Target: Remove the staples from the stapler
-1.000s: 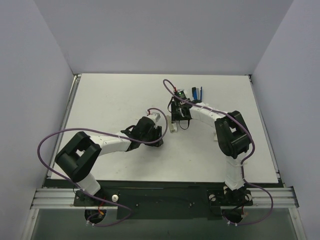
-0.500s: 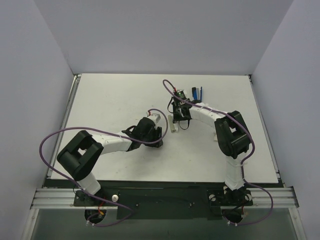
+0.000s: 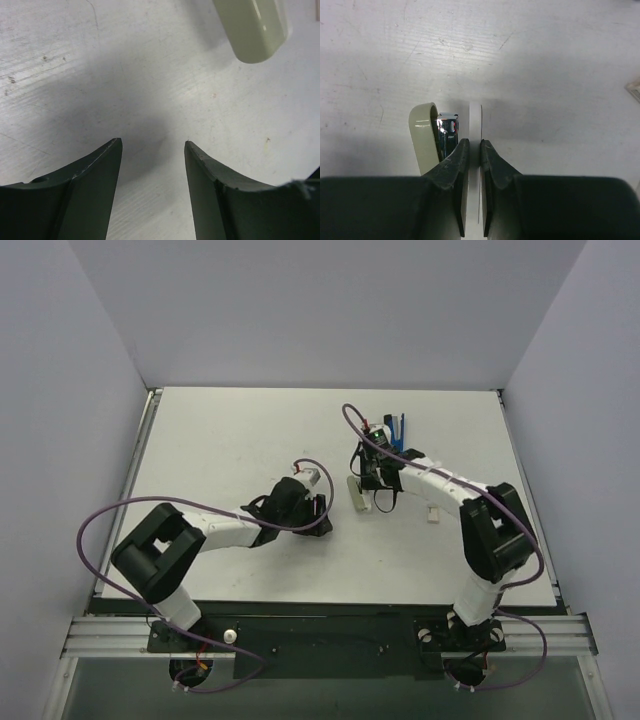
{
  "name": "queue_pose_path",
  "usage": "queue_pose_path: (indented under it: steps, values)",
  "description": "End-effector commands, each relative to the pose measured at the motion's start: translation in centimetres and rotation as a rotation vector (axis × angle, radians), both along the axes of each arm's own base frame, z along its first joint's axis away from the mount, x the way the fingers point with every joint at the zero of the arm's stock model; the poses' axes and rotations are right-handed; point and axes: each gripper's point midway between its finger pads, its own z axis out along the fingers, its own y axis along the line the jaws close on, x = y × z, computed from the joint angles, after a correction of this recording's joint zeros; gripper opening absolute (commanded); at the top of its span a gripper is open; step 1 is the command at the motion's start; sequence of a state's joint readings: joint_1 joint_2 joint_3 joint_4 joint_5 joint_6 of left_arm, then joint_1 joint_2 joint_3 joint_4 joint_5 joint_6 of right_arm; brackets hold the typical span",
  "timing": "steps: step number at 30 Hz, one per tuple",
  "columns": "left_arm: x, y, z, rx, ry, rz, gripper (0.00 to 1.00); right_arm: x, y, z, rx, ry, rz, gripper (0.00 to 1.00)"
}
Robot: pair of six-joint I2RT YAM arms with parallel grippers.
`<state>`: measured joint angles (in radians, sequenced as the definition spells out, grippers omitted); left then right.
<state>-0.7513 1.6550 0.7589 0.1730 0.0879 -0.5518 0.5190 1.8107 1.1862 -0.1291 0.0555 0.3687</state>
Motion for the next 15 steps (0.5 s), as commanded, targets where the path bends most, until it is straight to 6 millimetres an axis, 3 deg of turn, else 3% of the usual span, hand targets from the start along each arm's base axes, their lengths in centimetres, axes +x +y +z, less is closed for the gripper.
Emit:
queue_pose_path:
  steps: [1,6,8,15]
  values:
    - [0.3,-3.0,5.7,-0.229,-0.077,-0.040,0.64,-1.2,-0.5,5.2,0.047,-0.112,-0.033,0.00]
    - [0.0,-4.1,8.5,-0.358,-0.101,-0.054,0.71,-3.5,-1.3,7.6,0.072,-0.153,-0.052,0.00]
    - [0.0,-4.3,10.1,-0.418,-0.130,-0.059,0.86,-4.3,-1.9,8.5,0.079,-0.170,-0.061,0.00]
    - [-0.3,-5.0,14.1,-0.544,-0.159,-0.083,0.87,-6.5,-2.2,11.5,0.081,-0.245,-0.047,0.00]
